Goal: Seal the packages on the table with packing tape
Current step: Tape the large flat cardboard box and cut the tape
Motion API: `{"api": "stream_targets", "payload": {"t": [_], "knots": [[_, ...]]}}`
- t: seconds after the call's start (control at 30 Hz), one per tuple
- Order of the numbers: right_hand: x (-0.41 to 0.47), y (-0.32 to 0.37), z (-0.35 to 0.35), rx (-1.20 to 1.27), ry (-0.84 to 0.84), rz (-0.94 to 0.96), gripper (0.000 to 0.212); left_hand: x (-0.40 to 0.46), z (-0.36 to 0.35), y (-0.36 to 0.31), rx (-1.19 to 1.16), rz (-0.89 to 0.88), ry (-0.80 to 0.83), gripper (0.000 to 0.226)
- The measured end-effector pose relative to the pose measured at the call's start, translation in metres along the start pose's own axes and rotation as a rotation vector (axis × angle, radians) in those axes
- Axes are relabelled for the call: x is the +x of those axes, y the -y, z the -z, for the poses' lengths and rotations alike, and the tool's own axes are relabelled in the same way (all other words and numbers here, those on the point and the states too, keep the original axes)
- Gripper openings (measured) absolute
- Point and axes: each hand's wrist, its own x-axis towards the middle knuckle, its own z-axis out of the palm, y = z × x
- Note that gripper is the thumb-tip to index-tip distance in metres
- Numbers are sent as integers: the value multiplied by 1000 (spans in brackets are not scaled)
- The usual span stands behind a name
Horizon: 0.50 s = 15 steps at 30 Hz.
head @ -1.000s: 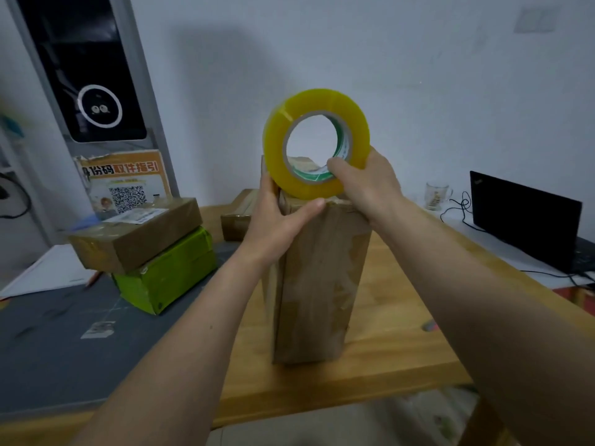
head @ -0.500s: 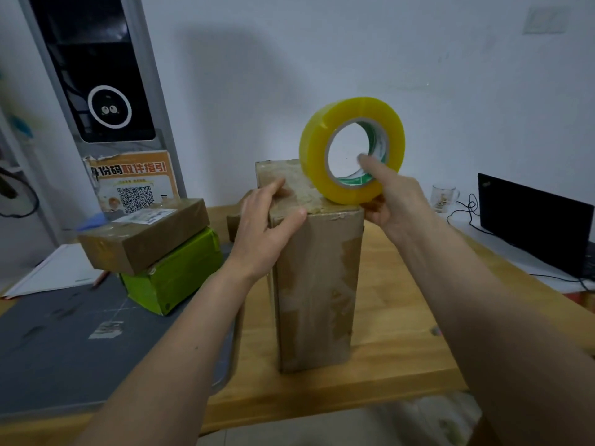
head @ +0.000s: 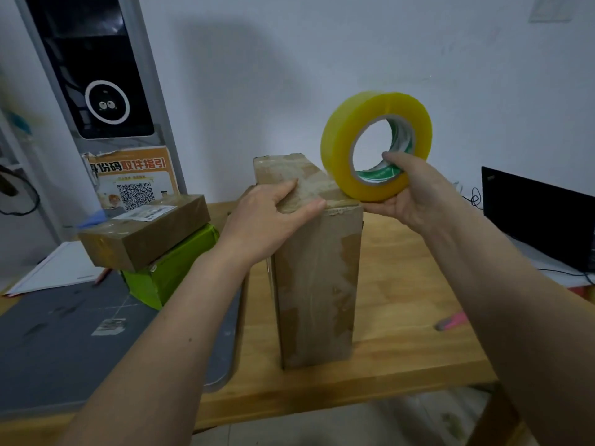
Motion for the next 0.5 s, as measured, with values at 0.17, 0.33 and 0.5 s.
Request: {"api": "stream_targets", "payload": {"t": [0.17,0.33,0.5], "knots": [[1,-13,8,266,25,-76,51,2,0,-4,29,12,27,100],[5,-20,17,314,-4,-84,57,0,2,1,20,17,38,89],[6,-32,26,317,42,-50,43,0,2,0,-7,14,42,90]]}}
